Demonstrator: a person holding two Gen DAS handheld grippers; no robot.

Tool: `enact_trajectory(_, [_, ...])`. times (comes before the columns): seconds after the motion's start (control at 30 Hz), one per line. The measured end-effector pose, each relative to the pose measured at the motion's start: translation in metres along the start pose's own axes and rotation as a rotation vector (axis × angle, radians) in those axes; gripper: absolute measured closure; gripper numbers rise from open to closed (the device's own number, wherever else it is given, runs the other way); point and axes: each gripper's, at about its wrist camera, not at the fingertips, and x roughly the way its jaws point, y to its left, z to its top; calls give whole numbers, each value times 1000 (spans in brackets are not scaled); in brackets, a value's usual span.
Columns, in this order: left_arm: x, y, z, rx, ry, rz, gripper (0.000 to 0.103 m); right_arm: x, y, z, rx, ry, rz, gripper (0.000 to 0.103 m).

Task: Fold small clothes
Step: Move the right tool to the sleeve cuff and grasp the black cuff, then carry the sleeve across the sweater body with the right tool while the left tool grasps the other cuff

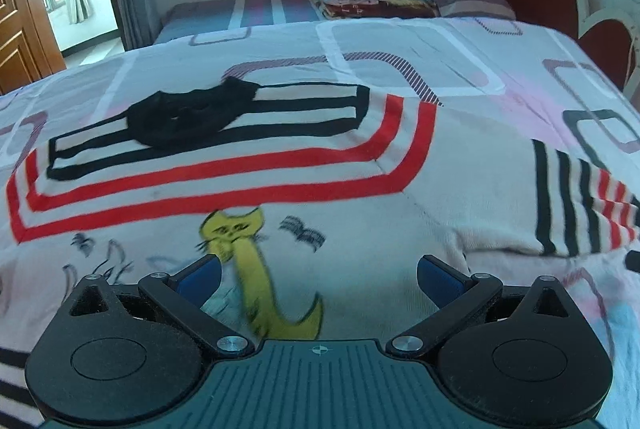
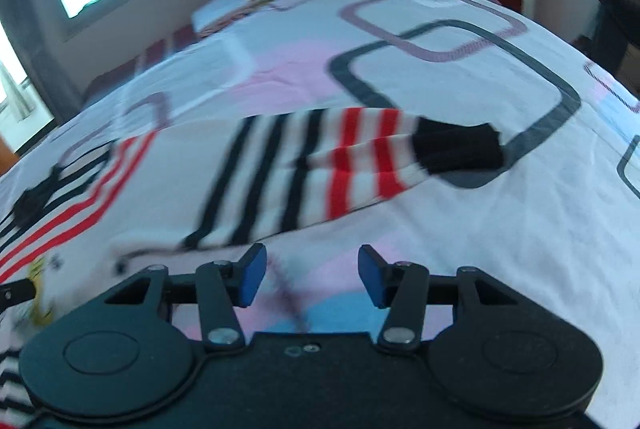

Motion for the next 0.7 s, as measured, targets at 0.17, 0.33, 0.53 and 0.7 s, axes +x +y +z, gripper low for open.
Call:
enact_trajectory(0.17, [12, -1, 7, -16, -3, 28, 0, 29, -38, 20, 134, 10, -8, 52])
enact_trajectory(0.33, [26, 6, 10, -18, 6, 81, 0, 52, -63, 32, 258, 12, 6, 52])
enact_trajectory(0.53, [34, 19, 11, -49, 18, 105, 0, 61, -71, 39, 314, -34, -6, 69])
enact_trajectory(0.7, [34, 31, 12, -58, 33, 67, 0, 59, -71, 42, 308, -100, 27, 92])
